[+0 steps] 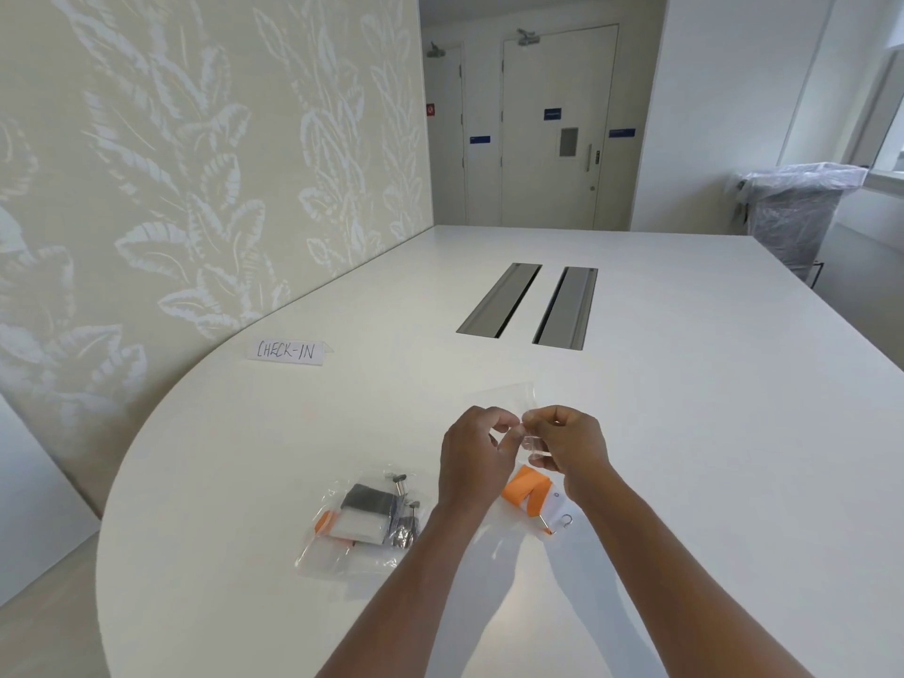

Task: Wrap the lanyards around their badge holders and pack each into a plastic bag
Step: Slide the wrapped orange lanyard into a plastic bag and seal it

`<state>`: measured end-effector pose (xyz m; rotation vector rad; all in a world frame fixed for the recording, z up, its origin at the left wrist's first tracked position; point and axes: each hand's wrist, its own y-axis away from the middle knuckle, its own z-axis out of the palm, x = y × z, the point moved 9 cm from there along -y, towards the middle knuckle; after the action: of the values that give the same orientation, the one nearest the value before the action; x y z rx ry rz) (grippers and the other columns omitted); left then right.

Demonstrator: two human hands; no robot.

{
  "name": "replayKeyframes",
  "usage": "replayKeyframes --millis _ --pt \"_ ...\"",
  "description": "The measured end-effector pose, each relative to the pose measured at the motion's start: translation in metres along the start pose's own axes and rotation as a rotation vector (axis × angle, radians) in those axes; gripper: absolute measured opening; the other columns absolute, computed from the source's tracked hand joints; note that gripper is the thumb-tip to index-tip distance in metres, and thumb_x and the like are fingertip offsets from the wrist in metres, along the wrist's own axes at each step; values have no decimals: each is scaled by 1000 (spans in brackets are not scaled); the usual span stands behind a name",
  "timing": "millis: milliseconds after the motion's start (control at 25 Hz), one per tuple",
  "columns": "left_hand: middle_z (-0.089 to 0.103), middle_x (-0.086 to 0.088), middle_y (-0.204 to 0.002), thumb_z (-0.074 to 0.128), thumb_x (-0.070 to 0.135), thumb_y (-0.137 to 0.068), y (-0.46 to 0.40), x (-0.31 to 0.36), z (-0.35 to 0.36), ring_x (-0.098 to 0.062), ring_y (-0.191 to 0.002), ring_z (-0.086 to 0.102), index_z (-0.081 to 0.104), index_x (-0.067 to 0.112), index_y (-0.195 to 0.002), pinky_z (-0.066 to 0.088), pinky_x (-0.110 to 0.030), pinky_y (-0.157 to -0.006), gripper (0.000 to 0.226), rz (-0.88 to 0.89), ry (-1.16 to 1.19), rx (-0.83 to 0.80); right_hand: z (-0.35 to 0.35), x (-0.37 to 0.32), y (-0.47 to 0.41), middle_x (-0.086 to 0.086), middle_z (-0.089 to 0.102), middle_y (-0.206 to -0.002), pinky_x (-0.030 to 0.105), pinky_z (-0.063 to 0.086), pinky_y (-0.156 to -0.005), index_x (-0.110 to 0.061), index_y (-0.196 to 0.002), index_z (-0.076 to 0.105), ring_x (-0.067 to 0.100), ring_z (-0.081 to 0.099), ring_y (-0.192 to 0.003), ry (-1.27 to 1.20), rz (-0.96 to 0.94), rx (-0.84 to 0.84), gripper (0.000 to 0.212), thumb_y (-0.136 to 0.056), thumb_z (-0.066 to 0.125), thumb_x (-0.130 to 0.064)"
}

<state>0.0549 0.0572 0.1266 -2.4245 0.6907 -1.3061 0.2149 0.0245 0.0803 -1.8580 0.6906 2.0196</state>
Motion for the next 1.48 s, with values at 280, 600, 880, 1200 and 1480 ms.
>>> replayKeyframes --millis 280,600,880,1200,1480 --pt "73 17 -82 70 42 -89 3 -18 -12 6 -71 63 78 30 -92 43 -9 -63 15 -116 104 -83 14 7 27 7 75 -71 32 61 -67 -14 -86 78 16 67 -59 -15 -21 45 11 -91 70 -9" --pt "75 19 -84 75 43 -84 7 -23 -17 6 -71 66 78 35 -94 47 -12 -61 13 -76 74 -281 19 16 48 8 76 -71 30 57 -56 -14 -82 74 18 69 -56 -38 22 99 8 -89 73 -17" --pt "71 16 -63 69 28 -90 5 -24 -22 3 -65 67 79 26 -89 43 -6 -53 10 -82 118 -278 25 11 55 5 74 -69 26 56 -57 -9 -84 74 12 68 -60 -19 -27 130 12 -93 67 -9" --pt "76 13 -72 78 33 -83 -4 -20 -26 4 -67 69 80 23 -90 50 -11 -55 11 -82 136 -301 27 8 54 7 72 -71 26 56 -58 -7 -85 75 15 65 -63 -138 19 73 8 -90 72 -12" --pt "74 5 -64 69 21 -84 -10 -31 -34 -10 -61 71 76 20 -76 56 -28 -64 11 -207 286 -275 38 6 49 6 67 -69 27 52 -54 -7 -82 72 14 64 -62 -176 47 50 12 -91 71 -14"
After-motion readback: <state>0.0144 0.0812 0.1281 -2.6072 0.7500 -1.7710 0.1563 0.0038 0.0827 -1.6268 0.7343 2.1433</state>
